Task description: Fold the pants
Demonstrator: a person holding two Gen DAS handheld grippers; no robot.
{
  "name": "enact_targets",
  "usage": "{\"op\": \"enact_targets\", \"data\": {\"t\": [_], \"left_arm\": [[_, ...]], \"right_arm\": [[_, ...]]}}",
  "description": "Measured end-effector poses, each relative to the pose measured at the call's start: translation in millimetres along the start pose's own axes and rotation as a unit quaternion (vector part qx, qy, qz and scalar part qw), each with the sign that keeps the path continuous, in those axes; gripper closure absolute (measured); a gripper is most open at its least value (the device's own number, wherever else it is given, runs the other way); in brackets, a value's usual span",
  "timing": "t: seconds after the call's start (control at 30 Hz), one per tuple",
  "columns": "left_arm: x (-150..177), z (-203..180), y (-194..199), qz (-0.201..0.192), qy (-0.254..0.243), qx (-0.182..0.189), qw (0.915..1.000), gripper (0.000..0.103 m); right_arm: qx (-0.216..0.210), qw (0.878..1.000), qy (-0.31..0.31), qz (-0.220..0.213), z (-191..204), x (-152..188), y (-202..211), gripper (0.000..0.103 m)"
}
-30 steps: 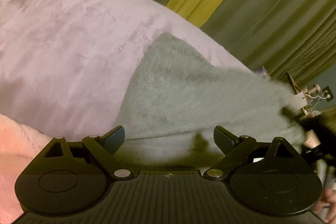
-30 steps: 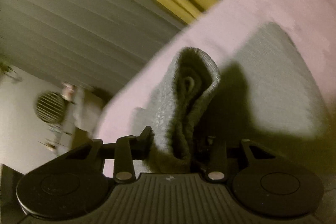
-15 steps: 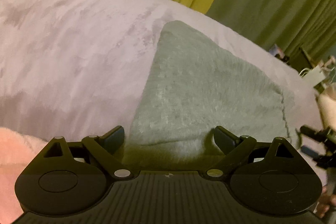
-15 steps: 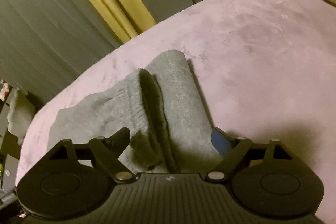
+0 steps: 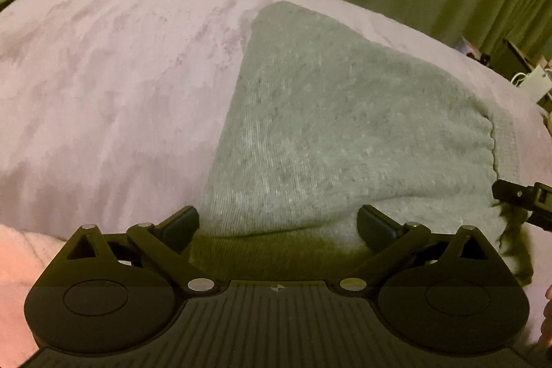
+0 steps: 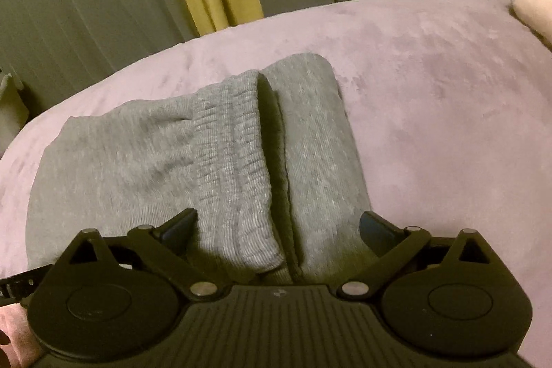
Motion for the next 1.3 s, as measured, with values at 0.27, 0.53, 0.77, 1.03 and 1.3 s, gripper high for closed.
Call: {"op": "enact_targets", "data": {"t": [0.27, 0.53, 0.77, 1.03, 1.3], "left_arm": [[5.2, 8.8, -4.9, 0.004, 0.021, 0.016, 0.9996, 0.0], [-3.7, 17.3, 1.6, -0.001, 0.066, 0.029, 0.9974, 0.0], [-29.3, 13.3, 10.4, -0.023, 0.014, -0.002, 0.9996, 0.0], [-38.0, 23.2, -7.1, 0.007, -0.013, -0.018, 0.9997, 0.0], [-50.4, 33.3, -36.6, 0.05, 0.002, 0.071, 0.9962, 0.0]], "right_arm": [[0.002, 1.0, 0.016, -0.007, 2.5, 1.6, -4.1, 0.005], [0.007, 0.998, 0.065, -0.001, 3.1, -6.6, 2.8, 0.005], [-0.026, 0.998, 0.059, 0.006, -5.9, -9.1, -5.9, 0.005], [-0.078, 0.995, 0.052, 0.026, -15.1, -14.1, -22.1, 0.005], [-0.138, 0.988, 0.039, 0.057, -21.3, -17.5, -30.3, 0.004]]}}
Point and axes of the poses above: each gripper's, at about its wrist camera, not at the fingertips, and y roughly against the way its jaws point, z to its left, x to its underside, the point moved 7 cm from there along -y, roughly the way its jaws point, and after that the axes turned 14 degrees about x, right-handed, at the moved point
